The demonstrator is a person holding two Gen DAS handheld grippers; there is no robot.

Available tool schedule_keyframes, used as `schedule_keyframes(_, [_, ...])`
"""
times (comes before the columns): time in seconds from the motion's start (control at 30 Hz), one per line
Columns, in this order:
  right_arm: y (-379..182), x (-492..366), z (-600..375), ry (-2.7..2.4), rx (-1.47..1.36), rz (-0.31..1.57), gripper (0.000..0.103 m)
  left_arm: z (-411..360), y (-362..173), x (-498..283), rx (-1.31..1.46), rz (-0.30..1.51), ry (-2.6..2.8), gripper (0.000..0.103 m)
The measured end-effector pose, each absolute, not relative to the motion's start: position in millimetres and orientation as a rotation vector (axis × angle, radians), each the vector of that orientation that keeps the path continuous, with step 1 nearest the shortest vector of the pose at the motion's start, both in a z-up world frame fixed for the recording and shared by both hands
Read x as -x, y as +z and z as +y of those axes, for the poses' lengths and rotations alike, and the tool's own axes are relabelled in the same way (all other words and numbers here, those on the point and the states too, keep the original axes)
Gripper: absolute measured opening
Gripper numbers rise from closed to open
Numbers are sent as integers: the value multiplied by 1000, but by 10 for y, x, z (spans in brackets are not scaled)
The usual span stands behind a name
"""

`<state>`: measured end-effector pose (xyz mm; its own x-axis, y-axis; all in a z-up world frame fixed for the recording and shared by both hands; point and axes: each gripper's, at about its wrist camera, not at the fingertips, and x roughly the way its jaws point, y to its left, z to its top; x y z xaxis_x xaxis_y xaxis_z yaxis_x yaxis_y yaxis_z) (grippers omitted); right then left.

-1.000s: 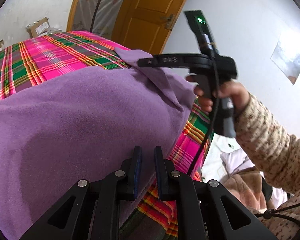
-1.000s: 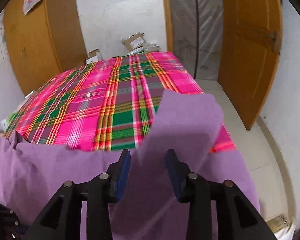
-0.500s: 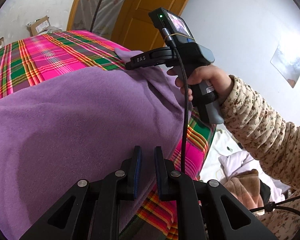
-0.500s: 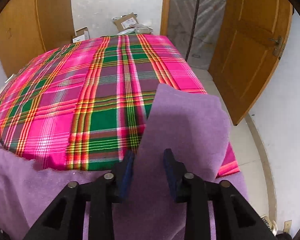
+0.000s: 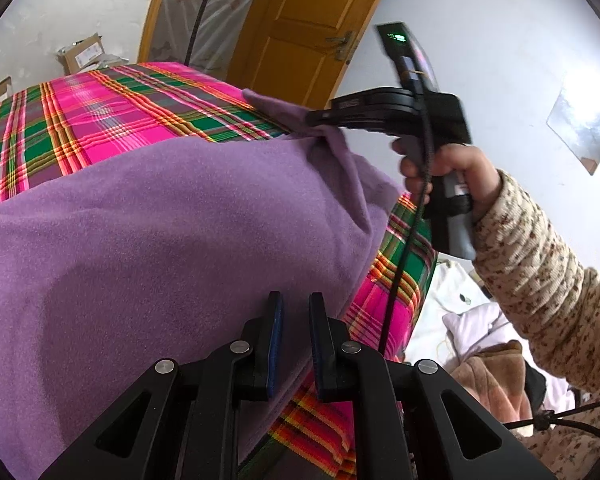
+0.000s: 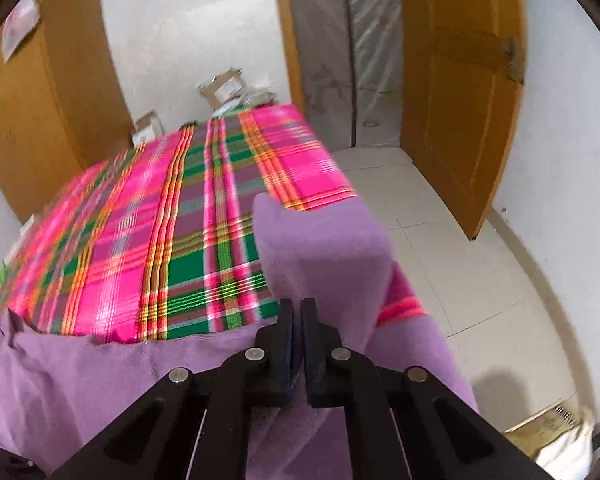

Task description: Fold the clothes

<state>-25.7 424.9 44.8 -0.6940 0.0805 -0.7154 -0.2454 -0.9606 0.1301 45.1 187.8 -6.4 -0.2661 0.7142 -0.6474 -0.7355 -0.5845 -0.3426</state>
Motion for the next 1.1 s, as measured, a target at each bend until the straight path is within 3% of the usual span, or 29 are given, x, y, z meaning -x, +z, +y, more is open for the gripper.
schedule_keyframes(0.27, [479,-164,4616,2685,1013,522,4,2025,-5,-510,978,124,1999,14])
schedule_keyframes(0.33, [451,-263,4690,2674,996,564,4,2056,-4,-516,975,125,1987,25])
schedule_keyframes(0.5, [331,-383,4794,2637,1005,591,4,2087,0,-494,984,120,1982,27])
schedule_keyframes(0.67, [328,-352,4703,2647,1030,439,10,2079,-1,-490,997,109,1980,27])
schedule_keyframes(0.73, [382,-302,4619,2666,1040,323,32,2084,-10,-487,996,110,1981,27])
schedule_keyframes(0.8, [432,-213,4493,2686,1056,163,39,2085,-13,-478,997,106,1980,27])
schedule_keyframes(1.1, [324,173,4006,2661,1151,-337,39,2086,-11,-479,997,97,1981,27])
